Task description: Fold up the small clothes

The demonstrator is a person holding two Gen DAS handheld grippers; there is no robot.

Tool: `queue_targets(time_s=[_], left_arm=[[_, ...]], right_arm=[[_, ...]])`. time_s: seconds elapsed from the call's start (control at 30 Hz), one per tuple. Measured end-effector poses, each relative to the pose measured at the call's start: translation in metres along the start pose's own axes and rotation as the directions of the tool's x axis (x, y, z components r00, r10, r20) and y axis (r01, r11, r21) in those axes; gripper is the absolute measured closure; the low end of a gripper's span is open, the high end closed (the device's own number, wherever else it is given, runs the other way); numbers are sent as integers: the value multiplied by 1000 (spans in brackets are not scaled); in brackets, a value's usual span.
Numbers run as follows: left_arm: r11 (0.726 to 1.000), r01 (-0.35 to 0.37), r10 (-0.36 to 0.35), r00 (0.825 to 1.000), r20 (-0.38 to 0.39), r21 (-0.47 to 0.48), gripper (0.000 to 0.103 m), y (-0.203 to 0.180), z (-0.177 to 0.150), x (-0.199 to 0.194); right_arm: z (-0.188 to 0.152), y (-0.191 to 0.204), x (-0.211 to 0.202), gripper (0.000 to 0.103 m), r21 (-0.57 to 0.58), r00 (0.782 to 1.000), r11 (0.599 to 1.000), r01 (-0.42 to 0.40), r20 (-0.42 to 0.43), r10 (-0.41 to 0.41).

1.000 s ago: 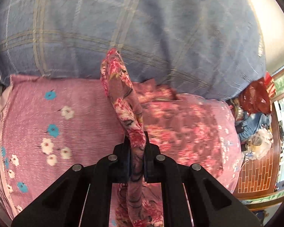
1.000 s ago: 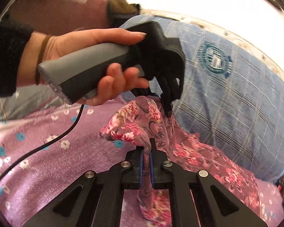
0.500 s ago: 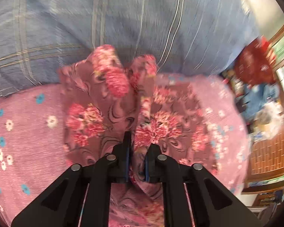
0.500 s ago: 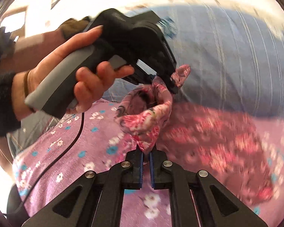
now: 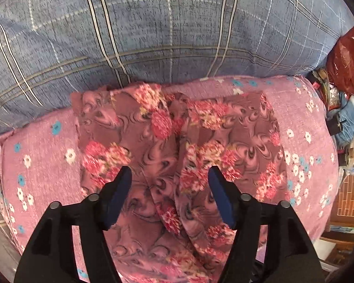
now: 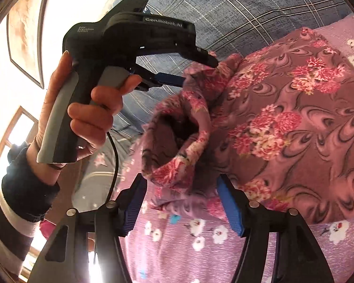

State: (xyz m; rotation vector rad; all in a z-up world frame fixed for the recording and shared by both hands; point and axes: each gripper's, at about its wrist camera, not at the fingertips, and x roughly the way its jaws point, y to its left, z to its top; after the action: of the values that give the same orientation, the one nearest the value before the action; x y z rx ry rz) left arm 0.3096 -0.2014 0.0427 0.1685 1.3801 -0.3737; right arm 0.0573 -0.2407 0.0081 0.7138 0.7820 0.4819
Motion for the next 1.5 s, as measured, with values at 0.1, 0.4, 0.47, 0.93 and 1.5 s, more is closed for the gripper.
queue_targets(time_s=[0.1, 0.4, 0.47, 0.93, 1.5], left_arm=[[999, -27, 29, 998, -61, 30, 36, -9, -3, 13], [991, -132, 131, 991, 17, 15, 88, -13, -17, 18], [992, -124, 123, 991, 57, 7, 90, -16, -18, 4], [993, 102, -106, 992, 70, 52, 82, -125, 4, 27], [911, 269, -181, 942, 282, -314, 35, 57, -81, -6]], right_arm=[[-2, 0, 4, 38, -18, 1000, 1000, 23, 12, -23], [6, -11, 20, 98, -20, 998, 1000, 22, 60, -21], [9, -8, 12, 98, -8, 995, 1000, -6, 99, 7], [14, -100, -108, 98, 460, 919, 883, -94, 381, -100], [98, -102, -111, 54, 371, 924, 929, 1, 356, -143]])
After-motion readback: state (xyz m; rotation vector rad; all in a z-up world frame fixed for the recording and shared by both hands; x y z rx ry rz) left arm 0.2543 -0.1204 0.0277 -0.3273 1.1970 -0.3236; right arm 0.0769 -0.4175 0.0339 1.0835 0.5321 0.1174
